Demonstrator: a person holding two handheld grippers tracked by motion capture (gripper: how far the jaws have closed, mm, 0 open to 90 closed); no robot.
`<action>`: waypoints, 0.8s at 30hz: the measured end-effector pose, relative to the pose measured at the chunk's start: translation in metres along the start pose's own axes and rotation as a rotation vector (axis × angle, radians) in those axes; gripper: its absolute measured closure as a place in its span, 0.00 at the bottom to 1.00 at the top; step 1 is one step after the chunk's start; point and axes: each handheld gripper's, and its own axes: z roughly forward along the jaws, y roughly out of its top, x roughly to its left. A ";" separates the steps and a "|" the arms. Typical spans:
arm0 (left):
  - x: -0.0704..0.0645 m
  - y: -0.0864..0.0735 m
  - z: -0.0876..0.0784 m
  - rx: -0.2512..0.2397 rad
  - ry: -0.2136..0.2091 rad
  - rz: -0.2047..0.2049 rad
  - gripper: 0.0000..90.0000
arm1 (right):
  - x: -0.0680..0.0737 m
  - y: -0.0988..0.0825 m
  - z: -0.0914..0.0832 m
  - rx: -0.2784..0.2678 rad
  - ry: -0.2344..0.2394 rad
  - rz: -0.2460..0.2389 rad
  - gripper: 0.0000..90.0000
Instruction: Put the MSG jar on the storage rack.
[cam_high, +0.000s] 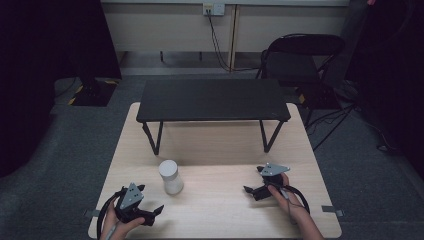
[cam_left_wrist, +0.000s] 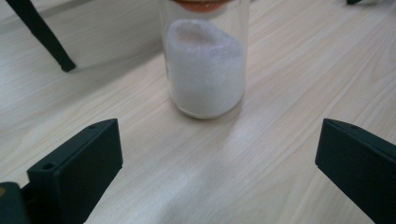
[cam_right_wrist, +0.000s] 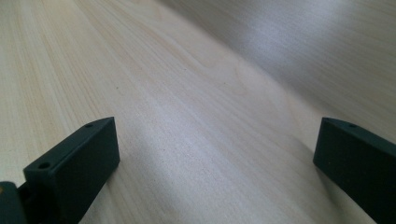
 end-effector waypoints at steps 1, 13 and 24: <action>0.000 -0.001 0.000 -0.004 -0.001 -0.001 0.00 | 0.000 0.000 0.000 0.000 0.000 0.000 0.00; 0.002 0.000 -0.001 -0.004 -0.013 -0.005 0.00 | 0.000 0.000 0.000 0.000 0.000 0.000 0.00; -0.001 0.007 0.004 -0.022 -0.017 0.006 0.00 | 0.000 0.000 0.000 0.000 0.000 0.000 0.00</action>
